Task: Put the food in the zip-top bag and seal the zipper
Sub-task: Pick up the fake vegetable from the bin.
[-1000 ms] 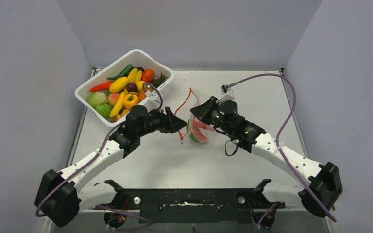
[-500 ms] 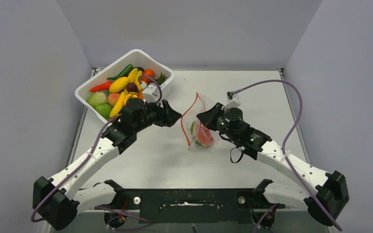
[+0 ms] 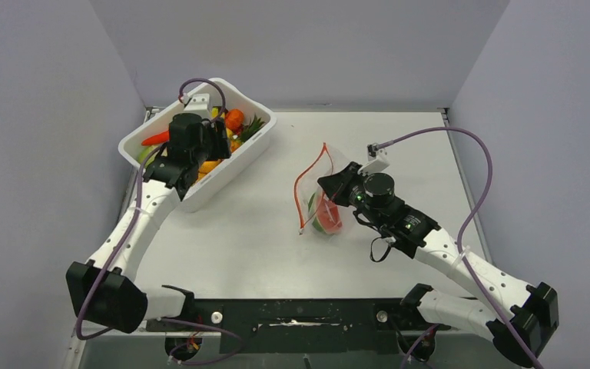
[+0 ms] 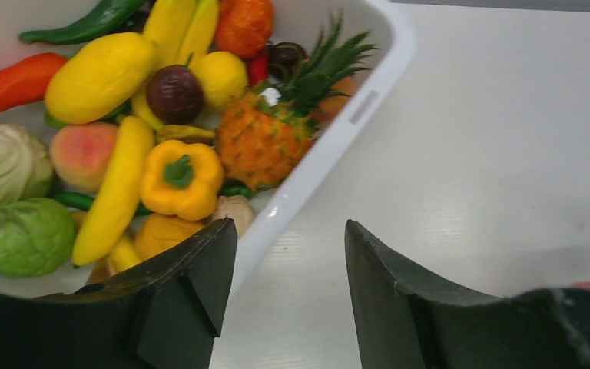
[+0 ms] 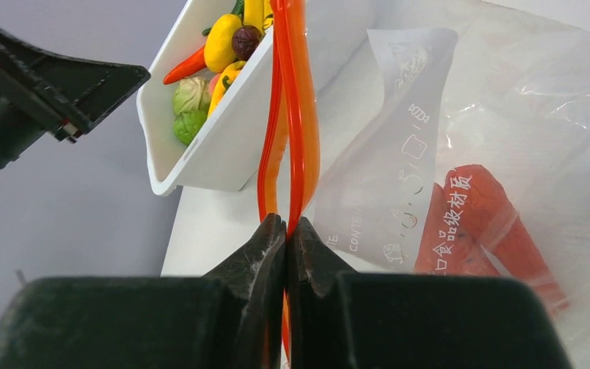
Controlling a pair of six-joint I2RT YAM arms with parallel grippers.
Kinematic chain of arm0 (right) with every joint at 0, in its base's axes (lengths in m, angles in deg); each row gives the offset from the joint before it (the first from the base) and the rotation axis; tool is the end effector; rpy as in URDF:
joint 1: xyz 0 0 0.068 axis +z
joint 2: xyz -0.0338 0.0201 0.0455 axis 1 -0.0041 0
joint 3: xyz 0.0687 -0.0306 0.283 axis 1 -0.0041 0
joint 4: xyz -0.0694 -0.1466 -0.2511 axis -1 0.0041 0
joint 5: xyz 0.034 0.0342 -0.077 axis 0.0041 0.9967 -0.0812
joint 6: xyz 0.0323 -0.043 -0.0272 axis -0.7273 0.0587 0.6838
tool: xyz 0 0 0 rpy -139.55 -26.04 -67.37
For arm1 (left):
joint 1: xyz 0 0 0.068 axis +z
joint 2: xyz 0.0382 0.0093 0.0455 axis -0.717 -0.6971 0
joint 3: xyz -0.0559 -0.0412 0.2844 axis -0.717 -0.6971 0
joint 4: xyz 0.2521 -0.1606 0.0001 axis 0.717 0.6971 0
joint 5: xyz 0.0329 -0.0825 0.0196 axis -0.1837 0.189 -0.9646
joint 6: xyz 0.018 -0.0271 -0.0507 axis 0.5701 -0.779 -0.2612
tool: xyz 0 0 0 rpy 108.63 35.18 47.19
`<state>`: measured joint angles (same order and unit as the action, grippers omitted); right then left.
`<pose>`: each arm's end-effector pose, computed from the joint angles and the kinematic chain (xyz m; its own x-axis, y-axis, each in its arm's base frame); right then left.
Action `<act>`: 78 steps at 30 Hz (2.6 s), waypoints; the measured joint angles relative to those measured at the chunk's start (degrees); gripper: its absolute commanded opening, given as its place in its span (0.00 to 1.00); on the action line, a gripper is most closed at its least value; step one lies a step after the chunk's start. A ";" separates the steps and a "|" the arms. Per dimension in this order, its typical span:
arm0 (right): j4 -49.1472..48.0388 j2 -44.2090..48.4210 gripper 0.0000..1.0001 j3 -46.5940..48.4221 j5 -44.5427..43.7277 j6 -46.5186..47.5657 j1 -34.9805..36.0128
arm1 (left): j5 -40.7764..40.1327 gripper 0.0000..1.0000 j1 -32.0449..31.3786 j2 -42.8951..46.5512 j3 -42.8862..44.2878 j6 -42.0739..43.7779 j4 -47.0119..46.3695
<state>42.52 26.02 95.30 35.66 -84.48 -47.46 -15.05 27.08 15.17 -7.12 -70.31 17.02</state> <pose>0.2074 0.1772 0.3274 -0.5430 0.5780 -0.6091 -0.1459 0.6494 0.7463 0.3165 -0.1013 0.3778 -0.4293 -0.1229 -0.8947 0.1015 0.9779 -0.1830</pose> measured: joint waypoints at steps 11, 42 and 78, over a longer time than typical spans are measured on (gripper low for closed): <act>1.57 1.42 0.00 0.00 -1.44 2.05 -0.35 | -4.04 0.58 10.36 -11.76 4.92 6.99 0.94; 2.27 0.59 0.00 0.35 -1.84 2.38 -0.33 | 8.07 0.65 17.79 -32.98 12.68 8.07 2.99; 2.40 0.09 0.00 0.83 -1.84 2.32 -0.33 | 9.03 0.40 16.46 -31.87 11.87 7.43 3.61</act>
<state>44.93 26.11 96.13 33.82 -82.16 -47.79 -6.03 43.54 -16.70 4.75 -62.88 20.63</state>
